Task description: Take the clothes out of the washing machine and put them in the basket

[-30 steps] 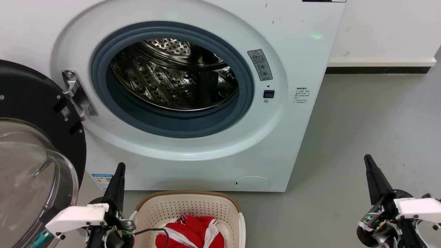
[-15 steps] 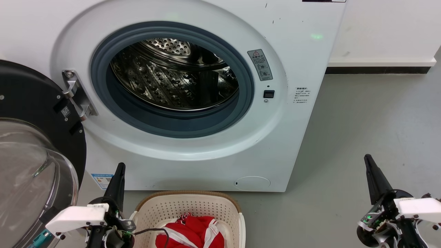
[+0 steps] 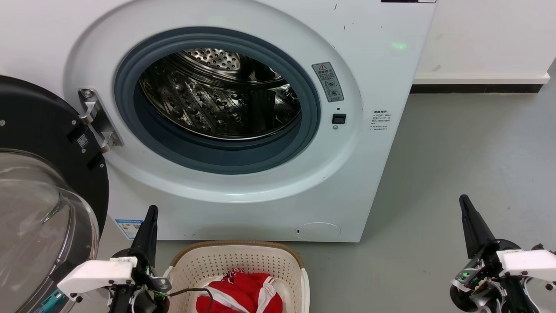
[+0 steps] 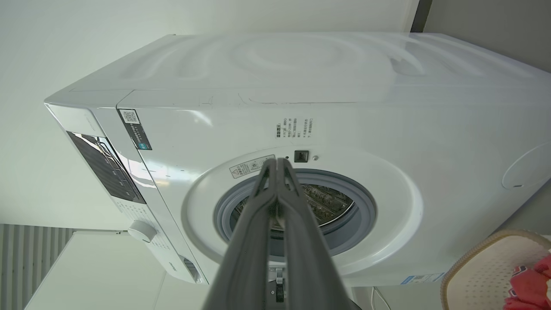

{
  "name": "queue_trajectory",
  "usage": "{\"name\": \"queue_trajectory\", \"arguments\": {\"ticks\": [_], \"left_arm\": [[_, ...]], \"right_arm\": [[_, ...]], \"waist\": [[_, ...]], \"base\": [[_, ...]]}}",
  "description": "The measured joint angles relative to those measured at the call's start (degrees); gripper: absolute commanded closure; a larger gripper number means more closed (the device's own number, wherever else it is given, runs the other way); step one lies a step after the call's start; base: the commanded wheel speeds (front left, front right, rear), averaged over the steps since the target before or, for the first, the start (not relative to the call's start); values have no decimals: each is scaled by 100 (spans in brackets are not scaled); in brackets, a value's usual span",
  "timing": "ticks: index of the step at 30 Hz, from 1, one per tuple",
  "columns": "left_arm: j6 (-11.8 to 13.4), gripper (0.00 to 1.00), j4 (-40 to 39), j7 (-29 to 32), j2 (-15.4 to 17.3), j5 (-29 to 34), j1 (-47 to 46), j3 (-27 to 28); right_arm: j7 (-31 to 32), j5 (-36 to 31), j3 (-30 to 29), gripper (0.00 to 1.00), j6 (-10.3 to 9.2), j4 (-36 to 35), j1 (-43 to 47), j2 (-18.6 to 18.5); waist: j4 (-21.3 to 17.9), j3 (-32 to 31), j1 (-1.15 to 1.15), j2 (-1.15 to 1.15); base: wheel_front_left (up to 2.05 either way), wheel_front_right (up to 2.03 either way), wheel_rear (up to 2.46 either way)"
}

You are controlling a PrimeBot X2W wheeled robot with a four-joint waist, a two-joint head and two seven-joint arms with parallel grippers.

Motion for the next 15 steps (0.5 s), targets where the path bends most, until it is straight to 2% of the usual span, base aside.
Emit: {"name": "queue_trajectory", "arguments": {"ticks": [15], "left_arm": [[0,100,0,0,0,0,0,0]], "right_arm": [[19,-9,-16,100,0,1,-1,9]], "waist": [[0,0,0,0]], "base": [[0,0,0]]}}
